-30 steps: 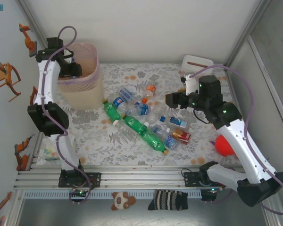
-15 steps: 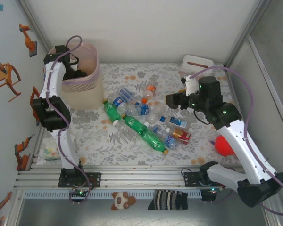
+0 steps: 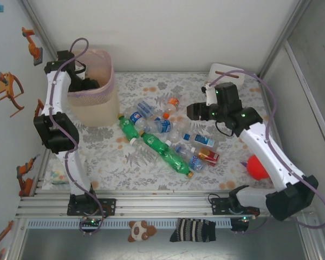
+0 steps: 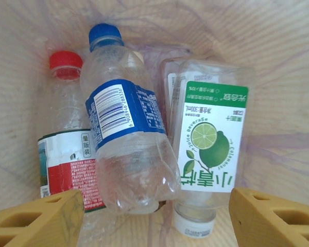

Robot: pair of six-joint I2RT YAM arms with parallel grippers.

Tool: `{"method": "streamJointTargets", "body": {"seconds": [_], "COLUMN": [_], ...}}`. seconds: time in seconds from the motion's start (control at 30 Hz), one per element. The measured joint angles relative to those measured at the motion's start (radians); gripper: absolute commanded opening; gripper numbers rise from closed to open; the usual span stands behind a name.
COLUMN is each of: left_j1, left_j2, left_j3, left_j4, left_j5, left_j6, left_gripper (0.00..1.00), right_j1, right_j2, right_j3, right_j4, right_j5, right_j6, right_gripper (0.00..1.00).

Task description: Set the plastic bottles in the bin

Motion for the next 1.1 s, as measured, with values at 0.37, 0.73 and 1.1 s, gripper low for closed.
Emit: {"method": "streamJointTargets", "body": {"seconds": [0.37, 0.73, 1.1], "left_j1": [0.02, 0.093, 0.156], "left_j2": [-0.208, -0.383, -0.455], "left_j3": [-0.077, -0.247, -0.369], "left_j4": [0.091, 0.286, 0.464], "left_j5": [0.146, 0.328, 0.464], "left_j6": [-0.035, -0.127, -0.229], "left_gripper": [0.74, 0.74, 0.74], "right_j1": [0.026, 0.087, 0.151], "right_j2": [0.337, 0.673, 0.874], "right_j3": [0.22, 0.449, 0.537], "right_j4": [-0.029, -0.069, -0.064], "right_j5": [0.116, 0.246, 0.335], "right_j6": [0.083, 0.217, 0.48], "right_gripper": [0.72, 0.74, 0.66]}}
